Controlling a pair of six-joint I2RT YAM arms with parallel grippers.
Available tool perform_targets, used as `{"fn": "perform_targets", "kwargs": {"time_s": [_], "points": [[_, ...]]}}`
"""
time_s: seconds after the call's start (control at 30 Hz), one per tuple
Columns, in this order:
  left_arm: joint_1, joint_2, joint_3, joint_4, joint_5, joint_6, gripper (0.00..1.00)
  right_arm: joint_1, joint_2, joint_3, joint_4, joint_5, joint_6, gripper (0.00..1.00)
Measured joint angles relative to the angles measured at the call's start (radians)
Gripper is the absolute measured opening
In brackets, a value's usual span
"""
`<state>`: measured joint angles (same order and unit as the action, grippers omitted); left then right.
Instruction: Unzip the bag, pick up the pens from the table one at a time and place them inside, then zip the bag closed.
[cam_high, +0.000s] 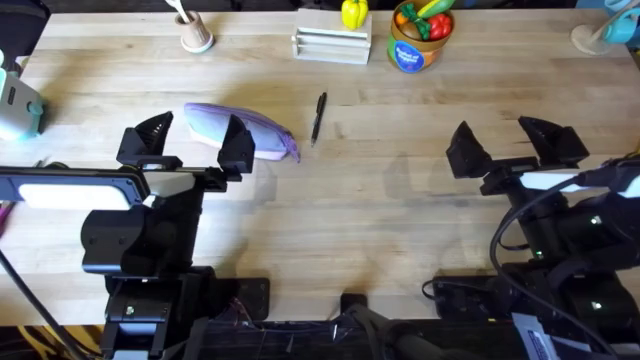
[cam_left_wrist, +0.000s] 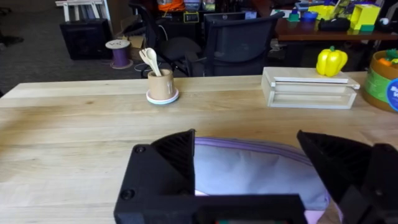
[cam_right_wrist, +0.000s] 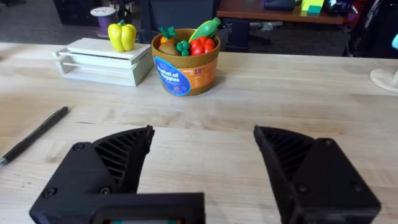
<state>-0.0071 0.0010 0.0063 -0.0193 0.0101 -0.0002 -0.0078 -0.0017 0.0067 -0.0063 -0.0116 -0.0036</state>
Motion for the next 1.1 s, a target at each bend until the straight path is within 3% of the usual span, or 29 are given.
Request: {"fn": "perform_targets", "kwargs": {"time_s": [0.7, 0.83, 0.93, 0.97, 1.1], "points": [[0.0, 0.0, 0.0, -0.007, 0.0, 0.0, 0.992, 0.0, 0.0, 0.001, -0.005, -0.006, 0.0, 0.995], [0.0, 0.0, 0.018, -0.083, 0.0, 0.001, 0.992, 0.0, 0.001, 0.029, -0.064, -0.021, 0.0, 0.995], [0.0, 0.013, 0.081, -0.197, 0.0, 0.013, 0.992, 0.0, 0.007, 0.093, -0.209, -0.039, -0.006, 0.995], [0.0, 0.067, 0.198, -0.283, 0.0, 0.027, 0.992, 0.0, 0.055, 0.182, -0.321, -0.05, -0.023, 0.995], [0.0, 0.178, 0.38, -0.358, 0.0, 0.073, 0.991, 0.0, 0.165, 0.356, -0.423, -0.066, -0.031, 0.995]]}}
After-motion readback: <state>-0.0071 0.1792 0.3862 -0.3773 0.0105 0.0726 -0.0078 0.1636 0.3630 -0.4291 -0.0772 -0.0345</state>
